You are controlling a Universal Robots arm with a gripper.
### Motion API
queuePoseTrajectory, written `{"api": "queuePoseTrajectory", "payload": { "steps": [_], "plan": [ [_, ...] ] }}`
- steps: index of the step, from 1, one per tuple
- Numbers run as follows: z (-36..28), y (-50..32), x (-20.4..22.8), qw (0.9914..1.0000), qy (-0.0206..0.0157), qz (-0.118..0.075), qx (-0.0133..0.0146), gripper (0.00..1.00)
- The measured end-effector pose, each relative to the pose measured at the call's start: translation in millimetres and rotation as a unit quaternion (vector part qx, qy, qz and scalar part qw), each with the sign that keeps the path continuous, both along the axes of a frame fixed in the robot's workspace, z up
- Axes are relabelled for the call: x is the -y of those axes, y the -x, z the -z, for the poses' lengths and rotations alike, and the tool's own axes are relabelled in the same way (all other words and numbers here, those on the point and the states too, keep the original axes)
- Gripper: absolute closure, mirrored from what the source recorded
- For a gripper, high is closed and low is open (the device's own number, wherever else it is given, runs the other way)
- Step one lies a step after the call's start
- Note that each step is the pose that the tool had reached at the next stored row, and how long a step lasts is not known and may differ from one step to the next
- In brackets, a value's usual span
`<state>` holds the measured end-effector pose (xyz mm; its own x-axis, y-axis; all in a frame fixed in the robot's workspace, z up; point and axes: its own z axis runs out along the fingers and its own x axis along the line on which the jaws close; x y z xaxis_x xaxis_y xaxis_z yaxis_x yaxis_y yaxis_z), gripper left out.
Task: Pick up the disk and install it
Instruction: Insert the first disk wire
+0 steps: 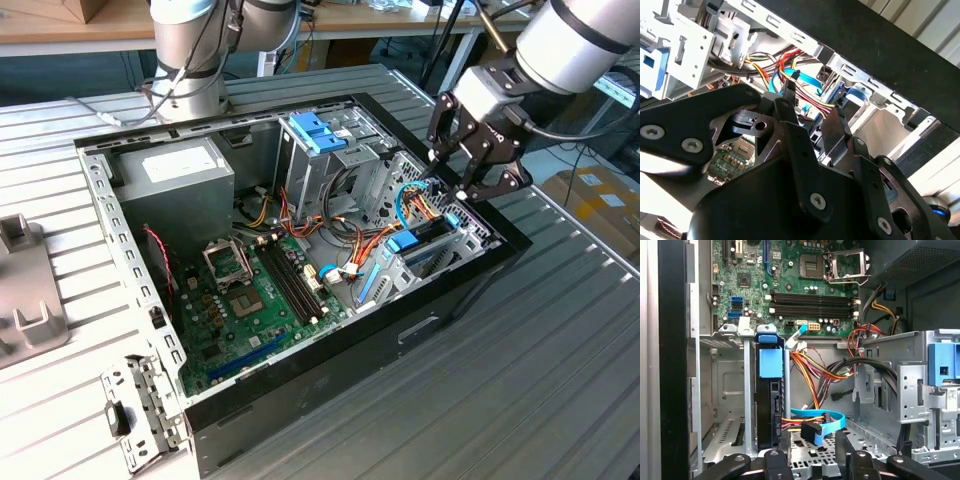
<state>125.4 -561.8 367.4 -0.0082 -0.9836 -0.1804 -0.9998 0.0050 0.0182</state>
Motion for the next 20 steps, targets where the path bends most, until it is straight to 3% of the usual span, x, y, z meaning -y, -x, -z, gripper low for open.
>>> {"api": "queuePoseTrajectory", "payload": {
  "steps": [2,3,4,5,8,10,16,20],
  "plan": [
    [-1.7,1.0,-1.3,0.99995,0.0099,-0.001,0.0011,0.52],
    [-2.1,1.6,-1.6,0.99984,0.0178,-0.001,0.0016,0.52],
    [-2.2,2.2,-1.7,0.99966,0.0259,-0.001,0.0021,0.52],
    [-2.4,3.2,-2.1,0.99916,0.0409,-0.001,0.0028,0.52],
    [-2.5,5.5,-4.4,0.99794,0.064,-0.002,0.0034,0.52],
    [-2.4,7.2,-5.5,0.99763,0.0688,-0.002,0.0034,0.52],
    [-2.3,11.7,-7.9,0.9976,0.0691,-0.002,0.0034,0.52],
    [-2.2,20.1,-8.6,0.99761,0.069,-0.002,0.0034,0.52]
  ]
}}
